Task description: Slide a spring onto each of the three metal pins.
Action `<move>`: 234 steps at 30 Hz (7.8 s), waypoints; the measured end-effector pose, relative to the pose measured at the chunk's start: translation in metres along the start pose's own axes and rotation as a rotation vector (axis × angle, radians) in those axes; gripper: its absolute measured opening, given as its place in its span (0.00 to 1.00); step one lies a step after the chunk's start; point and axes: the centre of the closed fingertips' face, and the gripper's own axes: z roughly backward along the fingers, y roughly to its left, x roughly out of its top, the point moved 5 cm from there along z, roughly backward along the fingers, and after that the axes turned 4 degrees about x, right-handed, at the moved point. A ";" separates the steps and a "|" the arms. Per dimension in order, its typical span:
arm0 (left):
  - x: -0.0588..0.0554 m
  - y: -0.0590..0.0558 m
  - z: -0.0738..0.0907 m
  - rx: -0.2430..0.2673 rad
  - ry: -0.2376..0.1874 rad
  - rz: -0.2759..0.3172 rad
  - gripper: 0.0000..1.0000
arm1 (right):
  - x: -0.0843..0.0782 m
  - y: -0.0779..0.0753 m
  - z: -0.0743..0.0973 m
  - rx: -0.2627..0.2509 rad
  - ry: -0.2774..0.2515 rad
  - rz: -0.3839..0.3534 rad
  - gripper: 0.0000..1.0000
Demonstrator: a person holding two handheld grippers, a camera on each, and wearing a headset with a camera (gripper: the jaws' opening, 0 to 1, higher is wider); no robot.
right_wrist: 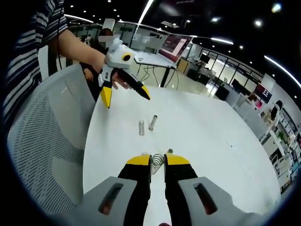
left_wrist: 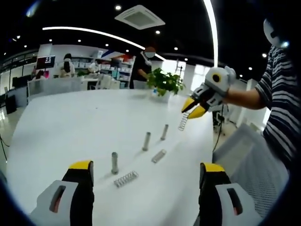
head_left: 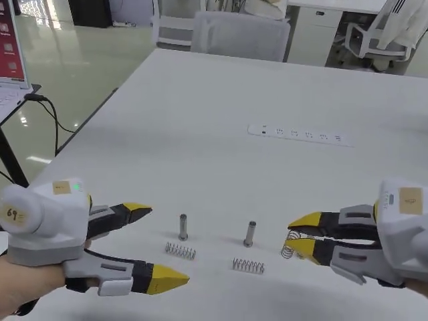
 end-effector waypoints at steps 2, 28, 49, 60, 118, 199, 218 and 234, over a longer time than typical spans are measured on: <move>-0.001 0.000 0.000 0.006 0.004 -0.004 0.97 | -0.003 -0.002 0.001 -0.008 0.008 -0.006 0.07; -0.007 0.014 0.016 0.081 -0.010 0.010 0.98 | -0.043 -0.049 0.016 -0.204 0.074 -0.155 0.07; -0.008 0.016 0.017 0.085 0.003 0.009 0.98 | -0.050 -0.056 0.009 -0.217 0.072 -0.212 0.07; -0.010 0.016 0.019 0.087 0.004 0.020 0.98 | -0.051 -0.055 0.004 -0.215 0.069 -0.225 0.07; -0.003 0.014 0.019 0.090 -0.017 0.039 0.97 | -0.066 -0.040 -0.016 -0.159 0.087 -0.236 0.13; -0.010 0.007 0.022 0.074 0.013 0.027 0.96 | -0.054 0.010 -0.093 0.150 0.230 -0.056 0.12; -0.015 0.004 0.022 0.073 0.017 0.042 0.96 | -0.068 0.011 -0.103 0.205 0.298 -0.039 0.10; -0.019 0.000 0.019 0.059 0.029 0.049 0.96 | -0.070 0.010 -0.104 0.232 0.288 -0.065 0.08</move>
